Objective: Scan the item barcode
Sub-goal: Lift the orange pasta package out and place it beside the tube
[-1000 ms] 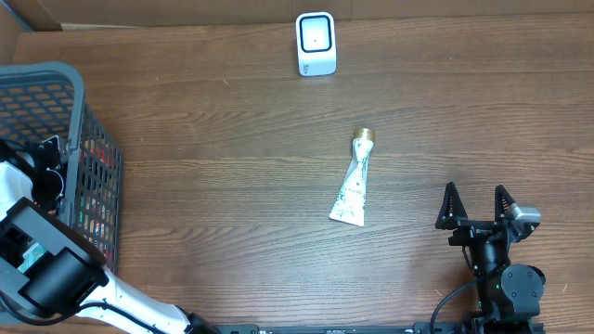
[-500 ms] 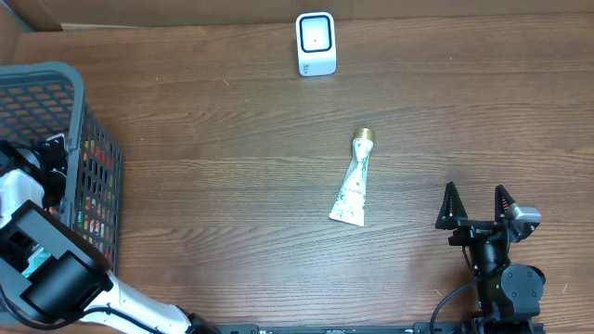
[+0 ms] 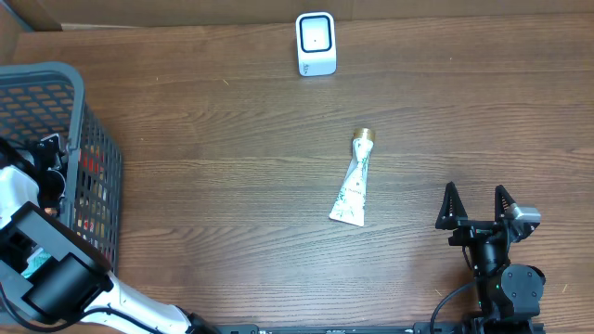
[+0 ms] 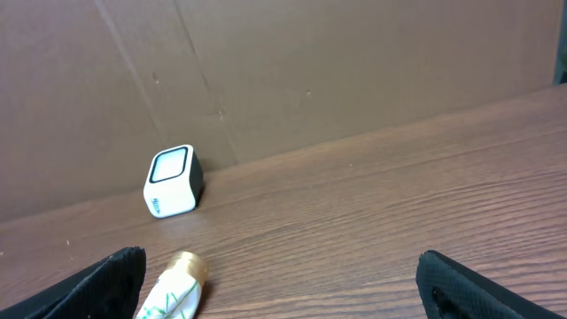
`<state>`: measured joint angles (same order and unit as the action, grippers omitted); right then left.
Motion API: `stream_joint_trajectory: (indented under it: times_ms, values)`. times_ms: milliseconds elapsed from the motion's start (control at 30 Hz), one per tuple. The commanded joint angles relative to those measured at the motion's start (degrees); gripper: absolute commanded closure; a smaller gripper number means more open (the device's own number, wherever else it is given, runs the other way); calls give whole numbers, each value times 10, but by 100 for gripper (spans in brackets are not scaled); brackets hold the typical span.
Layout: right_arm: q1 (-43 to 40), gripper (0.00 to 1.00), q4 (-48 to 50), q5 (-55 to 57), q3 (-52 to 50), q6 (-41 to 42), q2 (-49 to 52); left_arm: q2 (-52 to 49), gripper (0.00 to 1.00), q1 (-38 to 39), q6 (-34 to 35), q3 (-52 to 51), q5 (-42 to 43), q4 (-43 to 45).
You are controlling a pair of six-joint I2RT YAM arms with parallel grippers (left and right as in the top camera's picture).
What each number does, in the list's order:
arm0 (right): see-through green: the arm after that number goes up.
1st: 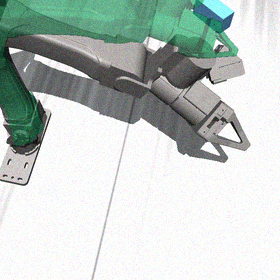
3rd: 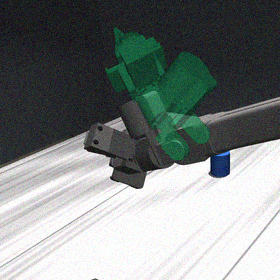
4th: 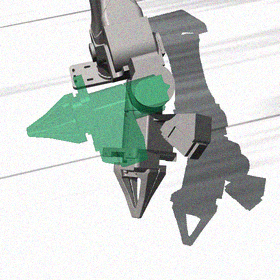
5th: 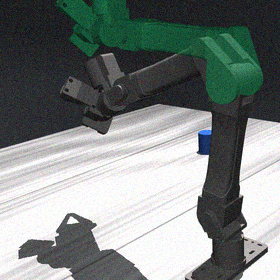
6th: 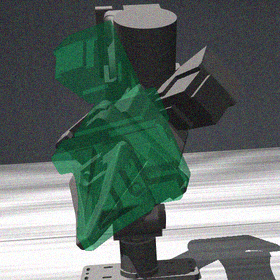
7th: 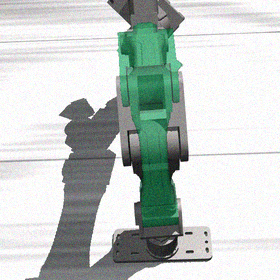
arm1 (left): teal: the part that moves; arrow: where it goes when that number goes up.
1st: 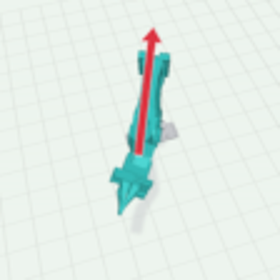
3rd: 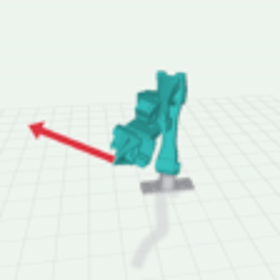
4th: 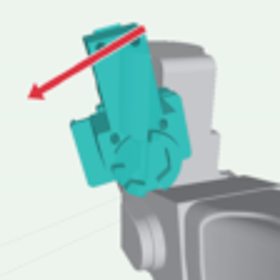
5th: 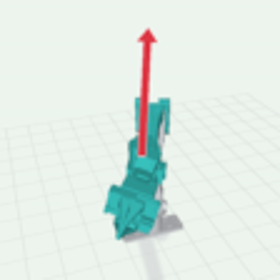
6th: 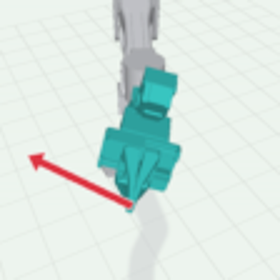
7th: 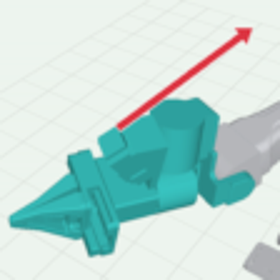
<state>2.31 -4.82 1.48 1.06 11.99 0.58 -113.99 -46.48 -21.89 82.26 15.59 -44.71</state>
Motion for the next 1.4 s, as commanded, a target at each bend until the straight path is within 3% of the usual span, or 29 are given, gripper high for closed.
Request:
stream_joint_trajectory:
  times_ms: [0,267,500,800,1000,1367]
  values:
    - [4,0,2,-1,-6,2,-4,-32,96,4,56,56,-43,-83]
    - [4,0,2,-1,-6,2,-4,-32,96,4,129,322,-114,-308]
    - [4,0,2,-1,-6,2,-4,-21,96,5,190,515,-116,-407]
    - [4,0,2,-1,-6,2,-4,57,96,23,271,640,-91,-396]
    - [4,0,2,-1,-6,2,-4,117,96,64,284,690,-44,-381]
    - [4,0,2,-1,-6,2,-4,246,96,235,288,727,-39,-355]
